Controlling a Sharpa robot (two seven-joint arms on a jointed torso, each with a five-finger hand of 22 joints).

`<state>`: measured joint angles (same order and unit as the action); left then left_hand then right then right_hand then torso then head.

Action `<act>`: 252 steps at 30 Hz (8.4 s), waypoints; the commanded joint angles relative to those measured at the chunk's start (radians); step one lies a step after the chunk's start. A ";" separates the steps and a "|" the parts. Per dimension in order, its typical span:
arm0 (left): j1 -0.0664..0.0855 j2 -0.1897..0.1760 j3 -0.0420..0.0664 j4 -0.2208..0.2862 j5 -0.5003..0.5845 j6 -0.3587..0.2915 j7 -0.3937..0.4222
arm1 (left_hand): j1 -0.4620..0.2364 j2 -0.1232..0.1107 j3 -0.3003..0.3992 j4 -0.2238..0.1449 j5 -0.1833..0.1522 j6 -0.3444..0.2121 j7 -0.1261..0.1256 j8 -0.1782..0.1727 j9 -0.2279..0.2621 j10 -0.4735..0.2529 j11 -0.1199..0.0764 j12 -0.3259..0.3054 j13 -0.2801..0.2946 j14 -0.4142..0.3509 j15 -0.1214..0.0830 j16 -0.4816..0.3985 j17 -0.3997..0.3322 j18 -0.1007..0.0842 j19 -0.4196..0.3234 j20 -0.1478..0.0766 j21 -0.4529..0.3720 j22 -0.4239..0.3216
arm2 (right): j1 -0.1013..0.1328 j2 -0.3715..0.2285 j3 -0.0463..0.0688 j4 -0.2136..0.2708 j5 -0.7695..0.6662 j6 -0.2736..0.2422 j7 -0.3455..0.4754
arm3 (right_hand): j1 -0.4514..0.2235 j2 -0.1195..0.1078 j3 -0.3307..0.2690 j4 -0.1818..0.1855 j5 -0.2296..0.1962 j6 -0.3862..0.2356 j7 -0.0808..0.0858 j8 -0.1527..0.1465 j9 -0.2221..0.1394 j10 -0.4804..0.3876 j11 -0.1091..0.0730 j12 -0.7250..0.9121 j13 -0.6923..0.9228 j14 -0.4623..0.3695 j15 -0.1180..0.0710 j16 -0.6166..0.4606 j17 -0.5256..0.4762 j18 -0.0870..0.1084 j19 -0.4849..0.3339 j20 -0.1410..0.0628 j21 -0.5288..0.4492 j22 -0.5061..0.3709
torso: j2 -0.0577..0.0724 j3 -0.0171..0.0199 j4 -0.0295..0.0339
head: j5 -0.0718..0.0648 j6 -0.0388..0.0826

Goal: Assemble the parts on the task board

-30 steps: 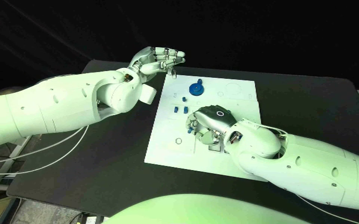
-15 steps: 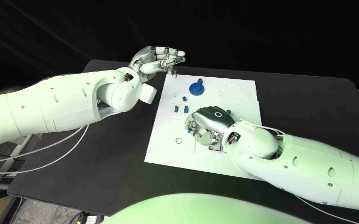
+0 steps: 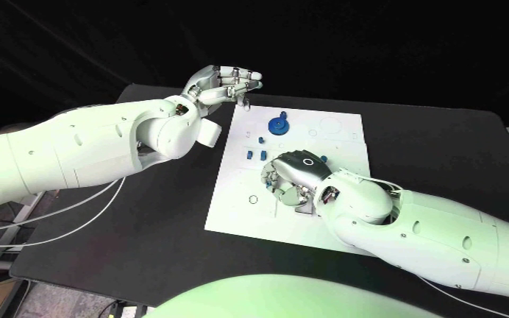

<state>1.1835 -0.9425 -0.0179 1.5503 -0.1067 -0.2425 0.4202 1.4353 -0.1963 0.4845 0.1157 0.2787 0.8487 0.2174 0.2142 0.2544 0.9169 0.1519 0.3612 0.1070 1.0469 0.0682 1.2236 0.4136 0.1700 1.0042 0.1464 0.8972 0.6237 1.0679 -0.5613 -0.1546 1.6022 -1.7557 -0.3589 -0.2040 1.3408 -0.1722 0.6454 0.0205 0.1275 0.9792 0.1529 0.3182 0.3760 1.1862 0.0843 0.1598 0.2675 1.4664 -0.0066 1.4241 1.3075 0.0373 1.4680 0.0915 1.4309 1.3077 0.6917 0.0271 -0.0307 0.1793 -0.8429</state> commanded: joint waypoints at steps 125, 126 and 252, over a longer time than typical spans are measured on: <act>0.000 -0.005 0.001 -0.006 0.003 0.022 0.001 | -0.015 0.007 0.006 0.002 0.002 -0.009 0.003 0.000 -0.003 -0.018 0.001 0.014 0.002 -0.011 0.002 0.005 -0.004 0.015 -0.002 0.009 -0.009 -0.003 | 0.120 -0.260 0.041 0.209 0.122 -0.081 -0.044 | -0.002 0.017 -0.038 0.030 -0.004 0.055 -0.034 0.001 0.027 0.020 -0.030 0.041 -0.060 0.043 -0.015 -0.019 -0.037 -0.006 0.051 -0.007 -0.009 0.213 | -0.004 0.0019 -0.0067 | -0.052 0.044; 0.000 -0.003 0.001 -0.007 0.003 0.022 0.001 | -0.015 0.007 0.006 0.002 0.002 -0.009 0.003 0.000 -0.003 -0.018 0.001 0.014 0.002 -0.011 0.002 0.005 -0.004 0.015 -0.002 0.009 -0.009 -0.003 | 0.120 -0.249 0.041 0.209 0.128 -0.081 -0.042 | -0.002 0.017 -0.038 0.030 -0.004 0.055 -0.034 0.001 0.027 0.020 -0.030 0.041 -0.060 0.043 -0.015 -0.020 -0.038 -0.007 0.051 -0.007 -0.009 0.213 | -0.005 0.0020 -0.0074 | -0.050 0.045; 0.001 0.019 -0.001 -0.024 0.004 0.031 -0.008 | -0.017 0.010 0.010 -0.004 0.002 -0.013 0.002 0.006 -0.005 -0.028 0.001 0.031 0.003 -0.014 0.002 0.009 -0.008 0.015 -0.001 0.009 -0.011 -0.005 | 0.072 -0.587 0.013 0.349 0.449 -0.089 -0.089 | -0.122 -0.038 -0.327 0.242 0.041 -0.006 -0.048 -0.021 0.116 0.216 -0.061 1.067 0.994 0.065 -0.040 0.051 0.034 -0.037 0.103 -0.033 0.140 0.263 | -0.021 -0.0053 -0.0282 | -0.161 0.051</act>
<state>1.1833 -0.9235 -0.0194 1.5238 -0.1065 -0.2272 0.4038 1.4274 -0.1884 0.4872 0.1130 0.2787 0.8418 0.2175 0.2143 0.2500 0.8970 0.1539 0.3863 0.1092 1.0399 0.0681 1.2275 0.4073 0.1698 1.0023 0.1484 0.8896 0.6193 1.1406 -1.1369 -0.1399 1.9419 -1.2754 -0.5013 -0.2395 1.2317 -0.2106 0.3222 0.2583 0.1726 0.9673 0.1056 0.2939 0.4902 1.3947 0.0206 1.2194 1.2540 1.4631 -0.0398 1.4718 1.3082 0.0139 1.4663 0.0642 1.5664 1.3073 0.6747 0.0231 -0.0523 0.0316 -0.7911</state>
